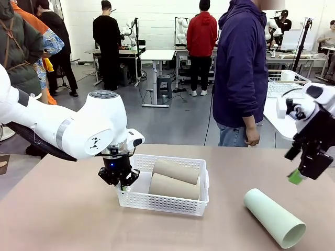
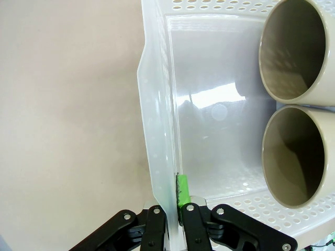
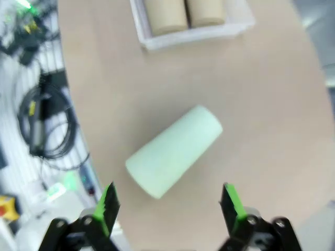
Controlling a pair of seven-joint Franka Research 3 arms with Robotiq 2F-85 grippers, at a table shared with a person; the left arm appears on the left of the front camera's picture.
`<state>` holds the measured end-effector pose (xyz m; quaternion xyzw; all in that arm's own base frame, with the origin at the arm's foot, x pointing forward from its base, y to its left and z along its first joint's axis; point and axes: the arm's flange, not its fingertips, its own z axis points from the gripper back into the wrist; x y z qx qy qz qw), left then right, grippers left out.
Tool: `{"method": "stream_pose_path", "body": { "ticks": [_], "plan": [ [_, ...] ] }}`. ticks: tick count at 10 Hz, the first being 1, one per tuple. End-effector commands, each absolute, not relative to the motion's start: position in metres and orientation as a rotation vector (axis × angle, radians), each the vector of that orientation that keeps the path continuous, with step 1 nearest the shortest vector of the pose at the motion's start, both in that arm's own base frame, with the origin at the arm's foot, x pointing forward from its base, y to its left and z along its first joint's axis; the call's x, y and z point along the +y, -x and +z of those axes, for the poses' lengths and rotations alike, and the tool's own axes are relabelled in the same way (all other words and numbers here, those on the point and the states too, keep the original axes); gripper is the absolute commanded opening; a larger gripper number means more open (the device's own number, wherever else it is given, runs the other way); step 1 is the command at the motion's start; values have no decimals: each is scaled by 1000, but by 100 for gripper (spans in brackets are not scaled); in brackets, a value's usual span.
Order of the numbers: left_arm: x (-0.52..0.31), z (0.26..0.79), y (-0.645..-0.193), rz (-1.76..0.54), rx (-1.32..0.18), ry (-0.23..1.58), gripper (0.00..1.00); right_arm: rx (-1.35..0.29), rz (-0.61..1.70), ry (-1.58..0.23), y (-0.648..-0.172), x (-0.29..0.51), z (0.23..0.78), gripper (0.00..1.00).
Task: Clean and organize the cups into the basket.
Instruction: Pick up the Reusable plastic cup from the right side of the table and stack it inside the Organizing basket in the center of the table.
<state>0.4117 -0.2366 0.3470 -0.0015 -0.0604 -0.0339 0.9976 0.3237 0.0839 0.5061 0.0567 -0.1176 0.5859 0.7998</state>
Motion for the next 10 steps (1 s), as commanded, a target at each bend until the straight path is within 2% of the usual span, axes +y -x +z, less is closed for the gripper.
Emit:
{"method": "stream_pose_path", "body": {
  "ticks": [1,4,6,9,10],
  "plan": [
    [-236,349,-411,-70,-128,1,0,-115,1190,-106,-330,89,517,100],
    [-236,349,-411,-70,-128,1,0,-15,1138,-77,-346,109,516,100],
    [-236,349,-411,-70,-128,1,0,-110,919,-187,-359,124,504,100],
    [-236,349,-411,-70,-128,1,0,-1,871,-42,-369,131,481,100],
    [-236,349,-411,-70,-128,1,0,-68,918,-138,-365,123,492,100]
  ]
}}
